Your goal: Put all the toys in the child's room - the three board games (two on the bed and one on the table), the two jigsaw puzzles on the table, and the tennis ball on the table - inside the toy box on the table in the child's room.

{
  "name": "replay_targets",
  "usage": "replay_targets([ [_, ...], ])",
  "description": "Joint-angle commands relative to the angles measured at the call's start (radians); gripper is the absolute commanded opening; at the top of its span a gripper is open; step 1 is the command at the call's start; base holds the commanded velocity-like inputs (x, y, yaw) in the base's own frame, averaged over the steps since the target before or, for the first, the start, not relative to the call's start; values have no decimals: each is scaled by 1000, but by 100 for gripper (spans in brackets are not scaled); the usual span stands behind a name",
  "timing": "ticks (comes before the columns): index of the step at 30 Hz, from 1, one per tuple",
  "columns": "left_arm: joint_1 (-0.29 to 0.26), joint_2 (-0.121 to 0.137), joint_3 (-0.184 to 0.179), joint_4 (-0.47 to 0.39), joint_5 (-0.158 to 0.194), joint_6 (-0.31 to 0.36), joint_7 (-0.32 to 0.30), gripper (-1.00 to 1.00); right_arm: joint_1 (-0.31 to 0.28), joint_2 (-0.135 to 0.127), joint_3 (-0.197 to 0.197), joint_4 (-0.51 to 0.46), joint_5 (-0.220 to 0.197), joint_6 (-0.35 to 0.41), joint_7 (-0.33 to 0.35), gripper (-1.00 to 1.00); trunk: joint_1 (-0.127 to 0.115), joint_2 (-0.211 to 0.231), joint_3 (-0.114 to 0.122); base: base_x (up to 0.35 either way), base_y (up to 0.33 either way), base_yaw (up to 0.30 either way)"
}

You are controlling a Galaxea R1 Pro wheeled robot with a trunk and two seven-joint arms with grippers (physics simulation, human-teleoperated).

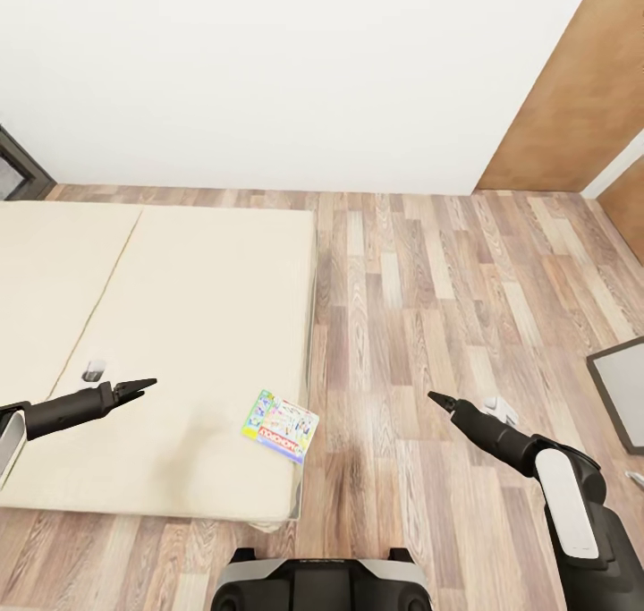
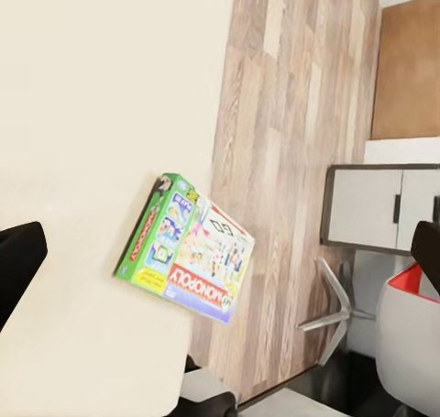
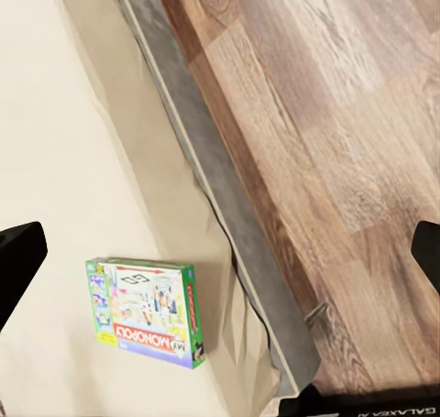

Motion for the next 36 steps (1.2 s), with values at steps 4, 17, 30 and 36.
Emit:
replay_targets([
  [4, -1, 0, 0, 0, 3, 8, -2, 100, -1, -1, -2, 0, 7, 6, 9, 100, 1, -1, 5, 0, 0, 38],
  [17, -1, 0, 0, 0, 3, 8, -2, 100, -1, -1, -2, 0, 7, 6, 9, 100, 1, -1, 27, 0, 0, 63],
  [30, -1, 0, 0, 0, 3, 8, -2, 100, -1, -1, -3, 1, 7, 6, 9, 100, 1, -1, 48, 0, 0, 67],
  [36, -1, 0, 0, 0, 3, 8, -1, 100, -1, -1, -2, 1, 9, 6, 9, 100, 1, -1, 58, 0, 0, 67],
])
